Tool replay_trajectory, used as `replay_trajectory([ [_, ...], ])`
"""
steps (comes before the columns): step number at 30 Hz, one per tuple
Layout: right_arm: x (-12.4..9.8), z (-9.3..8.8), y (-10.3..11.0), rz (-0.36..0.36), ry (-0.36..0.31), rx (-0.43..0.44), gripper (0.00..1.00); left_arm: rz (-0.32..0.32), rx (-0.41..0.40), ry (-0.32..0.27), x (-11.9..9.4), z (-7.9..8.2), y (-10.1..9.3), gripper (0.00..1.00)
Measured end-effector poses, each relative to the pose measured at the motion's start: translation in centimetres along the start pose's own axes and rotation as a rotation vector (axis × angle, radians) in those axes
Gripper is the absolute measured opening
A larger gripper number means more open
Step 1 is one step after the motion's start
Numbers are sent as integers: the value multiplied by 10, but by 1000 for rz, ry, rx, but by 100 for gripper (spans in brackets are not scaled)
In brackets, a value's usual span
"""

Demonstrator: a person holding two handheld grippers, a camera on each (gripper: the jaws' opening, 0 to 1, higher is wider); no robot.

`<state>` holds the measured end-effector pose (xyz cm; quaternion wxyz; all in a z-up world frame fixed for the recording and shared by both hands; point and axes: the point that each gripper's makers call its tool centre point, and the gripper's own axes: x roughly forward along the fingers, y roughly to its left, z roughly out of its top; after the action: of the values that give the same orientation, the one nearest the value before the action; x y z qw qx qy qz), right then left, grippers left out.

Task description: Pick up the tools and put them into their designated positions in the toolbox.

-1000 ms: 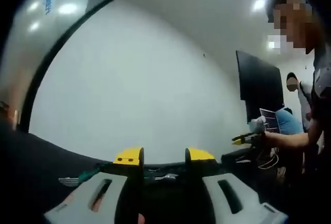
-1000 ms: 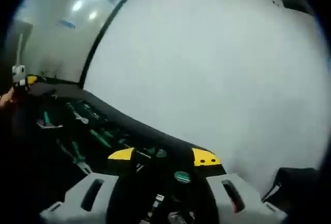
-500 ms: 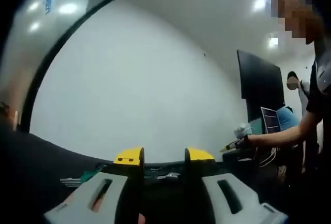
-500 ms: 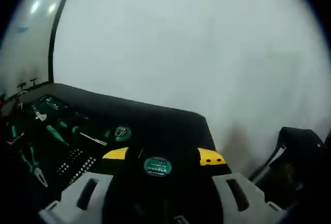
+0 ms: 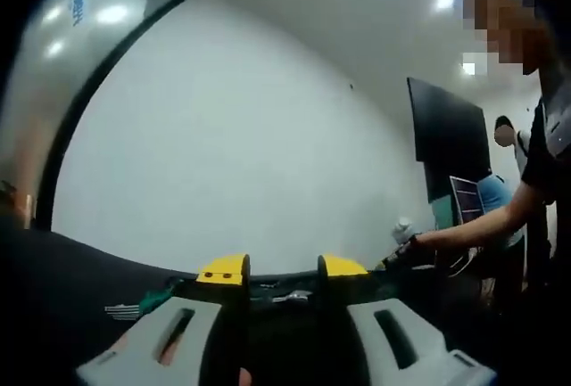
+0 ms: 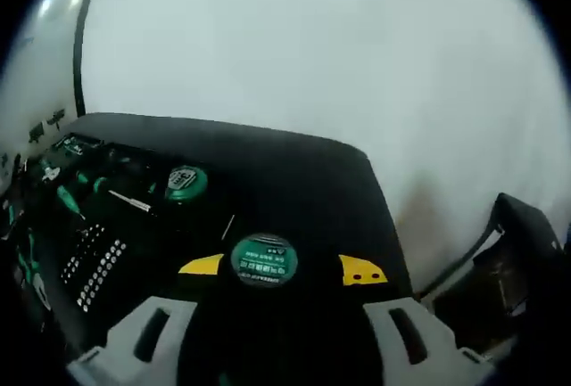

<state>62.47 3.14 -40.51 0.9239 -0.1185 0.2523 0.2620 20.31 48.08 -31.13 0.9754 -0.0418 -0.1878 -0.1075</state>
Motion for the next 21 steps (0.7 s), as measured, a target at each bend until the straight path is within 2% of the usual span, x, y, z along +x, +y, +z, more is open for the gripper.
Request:
replay_trajectory([
  [6, 20, -15, 2, 1, 63, 8, 47, -3, 7, 10, 0, -2, -1, 32],
  [8, 21, -10, -1, -17, 30, -29, 45, -3, 5, 9, 0, -2, 0, 32],
  [9, 21, -9, 1, -7, 28, -27, 37, -2, 4, 8, 0, -1, 0, 32],
  [10, 21, -7, 0, -20, 15, -29, 33, -2, 4, 8, -1, -1, 0, 32],
  [13, 27, -7, 1, -27, 4, -59, 33, -4, 6, 10, -1, -2, -1, 32],
  [15, 27, -6, 0, -17, -2, -40, 33, -5, 7, 10, -1, -1, -1, 32],
  [19, 19, 2, 4, 16, -43, 56, 32, -2, 2, 4, -1, 0, 0, 32],
  [21, 14, 4, 6, 28, -46, 65, 32, -2, 0, 3, -1, 0, 1, 32],
])
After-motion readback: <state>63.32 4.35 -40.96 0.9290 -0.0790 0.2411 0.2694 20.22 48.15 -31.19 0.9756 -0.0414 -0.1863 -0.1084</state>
